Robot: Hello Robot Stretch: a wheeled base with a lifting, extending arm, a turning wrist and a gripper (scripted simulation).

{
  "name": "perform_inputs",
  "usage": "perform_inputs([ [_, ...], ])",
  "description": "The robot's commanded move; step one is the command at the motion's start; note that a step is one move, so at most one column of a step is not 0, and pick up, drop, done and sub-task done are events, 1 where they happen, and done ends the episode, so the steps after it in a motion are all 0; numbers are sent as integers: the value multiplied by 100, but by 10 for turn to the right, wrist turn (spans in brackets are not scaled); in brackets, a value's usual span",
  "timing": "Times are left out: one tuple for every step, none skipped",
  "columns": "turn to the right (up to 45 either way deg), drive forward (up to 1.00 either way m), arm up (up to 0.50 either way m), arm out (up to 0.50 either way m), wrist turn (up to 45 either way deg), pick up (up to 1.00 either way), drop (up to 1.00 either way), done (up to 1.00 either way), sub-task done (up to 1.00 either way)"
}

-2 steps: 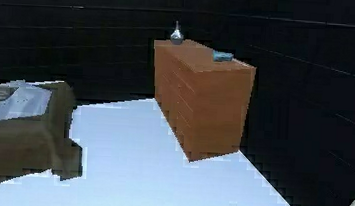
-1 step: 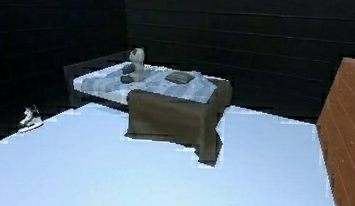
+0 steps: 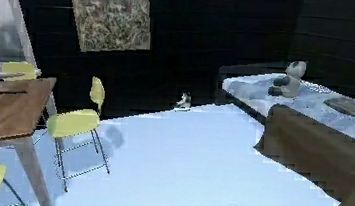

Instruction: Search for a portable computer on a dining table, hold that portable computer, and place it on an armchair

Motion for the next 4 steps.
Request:
perform_inputs([
  [450,0,0,0,0,0,0,0,0],
  [360,0,0,0,0,0,0,0,0],
  [-450,0,0,0,0,0,0,0,0],
  [-300,0,0,0,0,0,0,0,0],
])
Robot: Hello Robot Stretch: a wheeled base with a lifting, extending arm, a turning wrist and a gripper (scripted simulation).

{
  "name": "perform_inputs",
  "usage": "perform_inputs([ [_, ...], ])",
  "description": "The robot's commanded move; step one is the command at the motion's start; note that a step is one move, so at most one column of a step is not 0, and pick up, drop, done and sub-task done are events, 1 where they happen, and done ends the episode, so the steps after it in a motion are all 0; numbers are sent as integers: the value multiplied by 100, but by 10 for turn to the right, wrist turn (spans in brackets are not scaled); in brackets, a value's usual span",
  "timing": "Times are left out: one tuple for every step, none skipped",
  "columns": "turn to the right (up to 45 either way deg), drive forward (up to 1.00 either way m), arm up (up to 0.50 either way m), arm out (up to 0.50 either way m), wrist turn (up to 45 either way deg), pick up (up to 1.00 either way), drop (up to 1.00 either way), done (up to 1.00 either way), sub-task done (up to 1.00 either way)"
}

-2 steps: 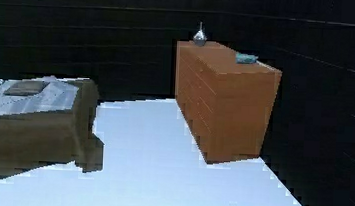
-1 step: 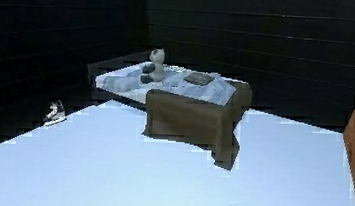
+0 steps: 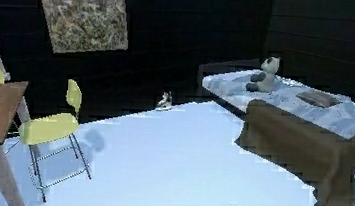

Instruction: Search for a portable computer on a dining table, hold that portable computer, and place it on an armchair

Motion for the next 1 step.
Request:
perform_inputs([
  [-450,0,0,0,0,0,0,0,0],
])
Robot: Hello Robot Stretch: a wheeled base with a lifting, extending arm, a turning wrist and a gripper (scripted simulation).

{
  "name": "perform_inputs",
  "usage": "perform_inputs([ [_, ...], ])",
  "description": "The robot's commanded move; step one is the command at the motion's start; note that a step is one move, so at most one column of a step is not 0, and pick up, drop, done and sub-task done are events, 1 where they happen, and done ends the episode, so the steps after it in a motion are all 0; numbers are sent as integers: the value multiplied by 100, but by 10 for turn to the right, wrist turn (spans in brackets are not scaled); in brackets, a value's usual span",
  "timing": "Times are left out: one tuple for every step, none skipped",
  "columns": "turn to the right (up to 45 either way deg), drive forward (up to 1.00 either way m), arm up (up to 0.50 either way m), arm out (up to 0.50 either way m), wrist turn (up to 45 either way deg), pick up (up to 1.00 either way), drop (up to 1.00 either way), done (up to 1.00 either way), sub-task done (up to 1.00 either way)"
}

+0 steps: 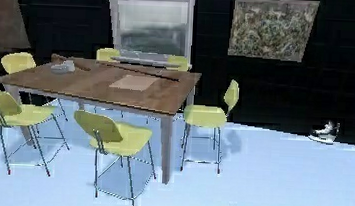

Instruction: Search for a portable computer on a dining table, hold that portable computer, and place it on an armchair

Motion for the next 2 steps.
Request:
perform_inputs([
  [-450,0,0,0,0,0,0,0,0],
  [-390,0,0,0,0,0,0,0,0],
])
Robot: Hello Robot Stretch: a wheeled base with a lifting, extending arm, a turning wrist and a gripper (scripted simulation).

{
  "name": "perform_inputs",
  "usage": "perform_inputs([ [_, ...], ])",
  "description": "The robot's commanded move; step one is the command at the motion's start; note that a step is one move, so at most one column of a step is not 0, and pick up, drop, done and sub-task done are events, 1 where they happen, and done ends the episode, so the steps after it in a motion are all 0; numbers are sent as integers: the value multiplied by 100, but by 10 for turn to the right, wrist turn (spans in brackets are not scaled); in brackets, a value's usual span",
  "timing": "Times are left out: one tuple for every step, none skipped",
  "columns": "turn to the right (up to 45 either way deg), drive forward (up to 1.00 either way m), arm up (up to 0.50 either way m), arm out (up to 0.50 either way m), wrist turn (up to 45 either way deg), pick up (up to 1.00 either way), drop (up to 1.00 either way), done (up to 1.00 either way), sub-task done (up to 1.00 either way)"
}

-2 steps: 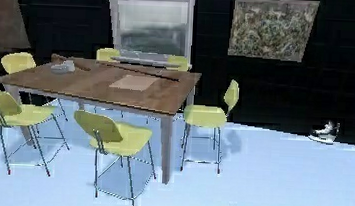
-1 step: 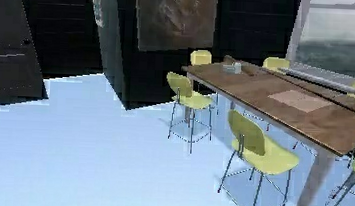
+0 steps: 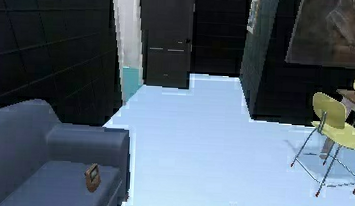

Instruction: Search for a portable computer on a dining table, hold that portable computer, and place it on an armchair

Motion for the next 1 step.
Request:
perform_inputs([
  [-30,0,0,0,0,0,0,0,0],
])
